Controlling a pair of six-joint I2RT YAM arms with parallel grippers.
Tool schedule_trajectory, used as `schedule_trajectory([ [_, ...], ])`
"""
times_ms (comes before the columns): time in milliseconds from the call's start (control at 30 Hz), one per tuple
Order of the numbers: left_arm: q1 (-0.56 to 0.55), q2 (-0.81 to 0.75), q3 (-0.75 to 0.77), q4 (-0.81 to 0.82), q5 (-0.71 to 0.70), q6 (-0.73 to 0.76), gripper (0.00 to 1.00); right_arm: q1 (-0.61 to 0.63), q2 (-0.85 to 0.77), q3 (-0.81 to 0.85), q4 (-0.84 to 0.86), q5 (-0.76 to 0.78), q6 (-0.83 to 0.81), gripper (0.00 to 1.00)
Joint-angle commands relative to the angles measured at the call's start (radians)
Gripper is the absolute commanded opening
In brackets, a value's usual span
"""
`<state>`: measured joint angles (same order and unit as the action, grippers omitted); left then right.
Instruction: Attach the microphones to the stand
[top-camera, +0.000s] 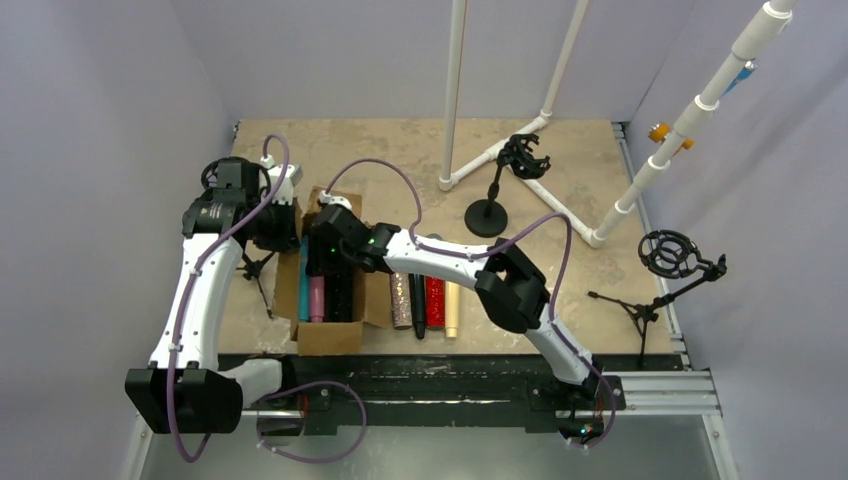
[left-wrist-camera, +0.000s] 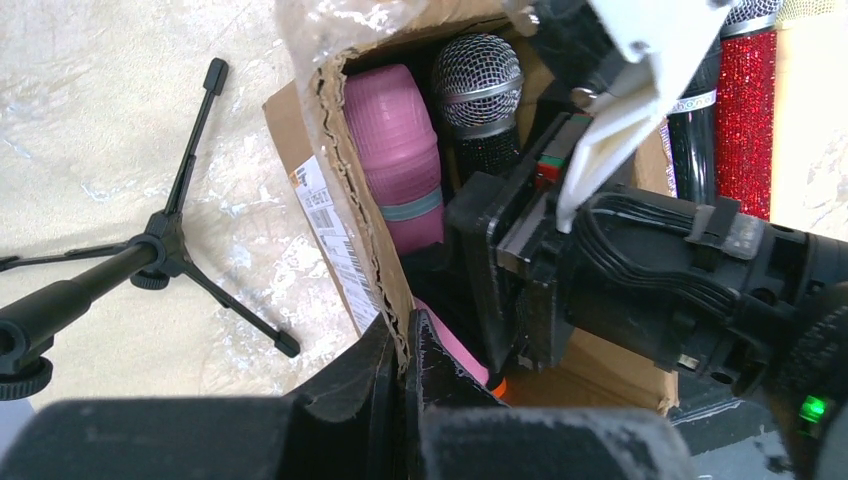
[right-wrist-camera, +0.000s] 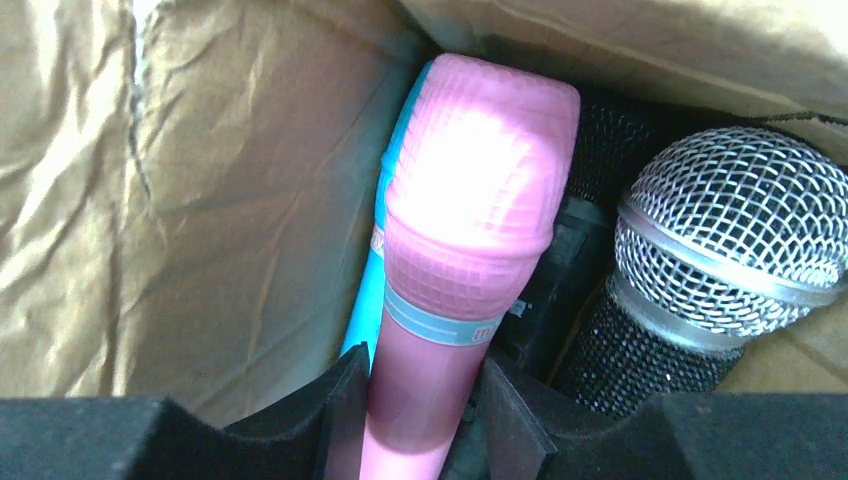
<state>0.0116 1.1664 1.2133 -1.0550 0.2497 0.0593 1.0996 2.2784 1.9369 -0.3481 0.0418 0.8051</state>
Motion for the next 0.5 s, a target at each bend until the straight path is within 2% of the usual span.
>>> schedule_trajectory([
  [0,-0.005,-0.034,0.022,0.045,-0.001,-0.002,0.0,0.005,-0.122,-0.061,0.069,0.045,-0.005,0.19],
  [67,-0.004,-0.031,0.022,0.05,-0.02,0.007,0.0,0.005,-0.159,-0.077,0.072,0.042,-0.016,0.13],
  [367,-0.004,-0.016,0.021,0.048,-0.078,0.019,0.0,-0.014,-0.318,-0.136,0.055,-0.005,-0.067,0.05],
  [467,-0.004,-0.017,0.022,0.046,-0.082,0.021,0.0,-0.041,-0.4,-0.204,0.045,-0.024,-0.084,0.02],
])
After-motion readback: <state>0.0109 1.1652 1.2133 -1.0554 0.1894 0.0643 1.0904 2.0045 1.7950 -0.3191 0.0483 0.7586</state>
